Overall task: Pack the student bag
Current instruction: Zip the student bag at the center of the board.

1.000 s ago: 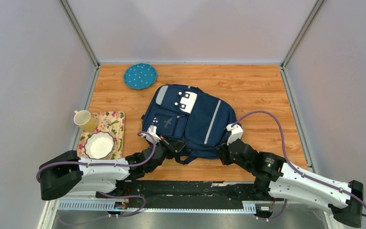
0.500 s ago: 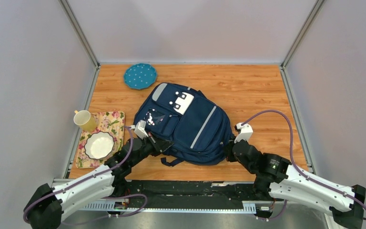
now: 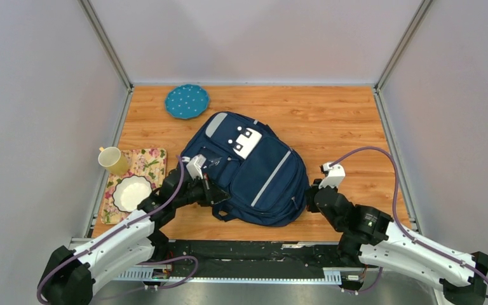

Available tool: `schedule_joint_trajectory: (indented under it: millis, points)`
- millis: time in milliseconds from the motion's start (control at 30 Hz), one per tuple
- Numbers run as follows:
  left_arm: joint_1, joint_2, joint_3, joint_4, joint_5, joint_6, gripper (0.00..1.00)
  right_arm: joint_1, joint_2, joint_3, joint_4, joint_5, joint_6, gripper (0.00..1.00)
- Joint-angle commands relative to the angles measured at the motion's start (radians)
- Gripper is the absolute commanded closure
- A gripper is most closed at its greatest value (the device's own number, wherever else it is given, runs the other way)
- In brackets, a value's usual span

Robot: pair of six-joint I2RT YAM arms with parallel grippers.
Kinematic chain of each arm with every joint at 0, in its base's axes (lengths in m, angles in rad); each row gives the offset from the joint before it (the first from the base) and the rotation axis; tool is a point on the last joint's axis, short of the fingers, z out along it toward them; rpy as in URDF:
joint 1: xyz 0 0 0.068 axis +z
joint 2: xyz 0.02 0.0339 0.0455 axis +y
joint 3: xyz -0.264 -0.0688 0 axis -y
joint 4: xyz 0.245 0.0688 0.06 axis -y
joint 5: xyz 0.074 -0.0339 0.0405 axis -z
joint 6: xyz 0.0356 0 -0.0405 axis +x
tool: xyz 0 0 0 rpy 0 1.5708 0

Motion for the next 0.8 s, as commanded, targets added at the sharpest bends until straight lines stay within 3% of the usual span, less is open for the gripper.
schedule_joint_trajectory:
  millis: [0, 33, 167, 267, 500, 767]
  points:
    - [-0.003, 0.037, 0.11, -0.178, 0.143, 0.193, 1.0, -0.003, 0.004, 0.017, 0.038, -0.002, -0.046, 1.0]
    - [-0.003, 0.037, 0.108, -0.17, 0.143, 0.177, 1.0, -0.003, 0.009, 0.017, 0.035, -0.012, -0.038, 0.97]
    - [-0.002, 0.037, 0.096, -0.138, 0.131, 0.147, 1.0, -0.003, -0.004, -0.015, 0.099, -0.182, -0.064, 0.61]
    - [-0.003, 0.026, 0.073, -0.107, 0.126, 0.121, 1.0, -0.003, 0.03, -0.021, 0.109, -0.241, -0.052, 0.47]
    - [-0.002, 0.015, 0.056, -0.076, 0.104, 0.09, 1.0, -0.003, 0.268, 0.052, 0.084, -0.258, -0.077, 0.51]
    - [0.0, -0.005, 0.074, -0.131, 0.088, 0.125, 1.0, -0.003, 0.277, 0.089, 0.024, -0.262, -0.126, 0.56]
